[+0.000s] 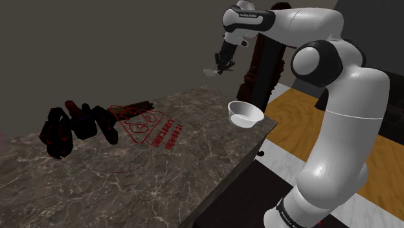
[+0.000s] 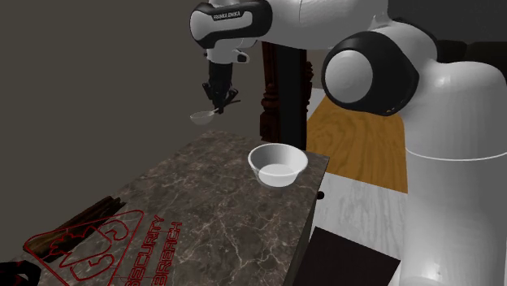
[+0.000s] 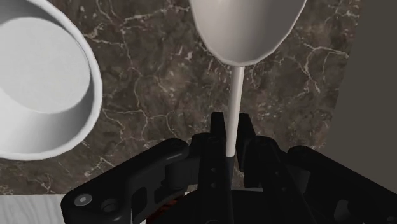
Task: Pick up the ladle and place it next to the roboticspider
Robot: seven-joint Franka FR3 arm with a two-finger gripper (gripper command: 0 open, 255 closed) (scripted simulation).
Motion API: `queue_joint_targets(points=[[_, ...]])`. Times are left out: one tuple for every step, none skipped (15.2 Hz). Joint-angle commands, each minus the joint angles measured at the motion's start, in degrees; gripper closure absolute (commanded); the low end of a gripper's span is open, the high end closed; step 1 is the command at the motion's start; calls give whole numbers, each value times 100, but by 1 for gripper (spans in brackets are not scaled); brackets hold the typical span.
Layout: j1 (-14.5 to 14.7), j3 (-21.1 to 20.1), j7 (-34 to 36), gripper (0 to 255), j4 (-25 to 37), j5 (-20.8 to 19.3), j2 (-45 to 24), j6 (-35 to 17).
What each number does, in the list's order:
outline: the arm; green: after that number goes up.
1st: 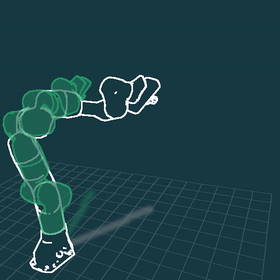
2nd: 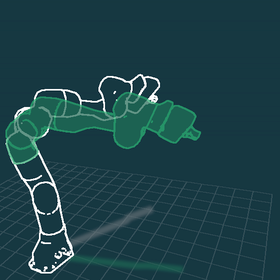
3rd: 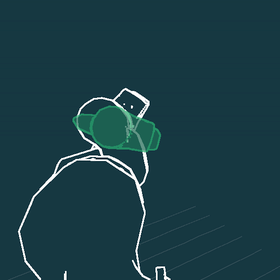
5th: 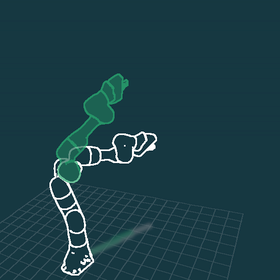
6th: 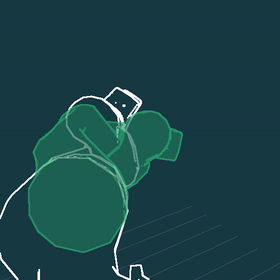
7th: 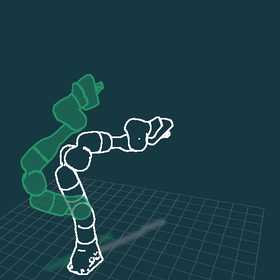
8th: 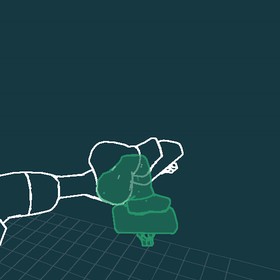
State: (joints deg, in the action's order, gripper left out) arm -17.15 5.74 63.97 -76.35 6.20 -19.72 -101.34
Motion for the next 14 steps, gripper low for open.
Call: queue_joint_targets(points=[[-3,-2,22,255,253,0,-49,207],[-5,-2,25,255,300,0,-57,245],[82,-28,124,255,34,-34,124,152],[167,-56,226,255,-213,-67,295,67],[249,-88,332,255,-443,-99,456,-11],[330,-122,440,255,-658,-130,609,-81],[407,-160,551,255,-859,-159,754,-146],[482,-201,664,255,-1048,-188,892,-205],[556,-243,779,255,-1225,-214,1023,-259],[628,-289,897,255,-1392,-240,1147,-309],[698,-337,1015,255,-1549,-264,1266,-354],[768,-386,1136,255,-1696,-286,1379,-396],[836,-439,1258,255,-1835,-307,1485,-434],[903,-493,1381,255,-1964,-326,1587,-469]])
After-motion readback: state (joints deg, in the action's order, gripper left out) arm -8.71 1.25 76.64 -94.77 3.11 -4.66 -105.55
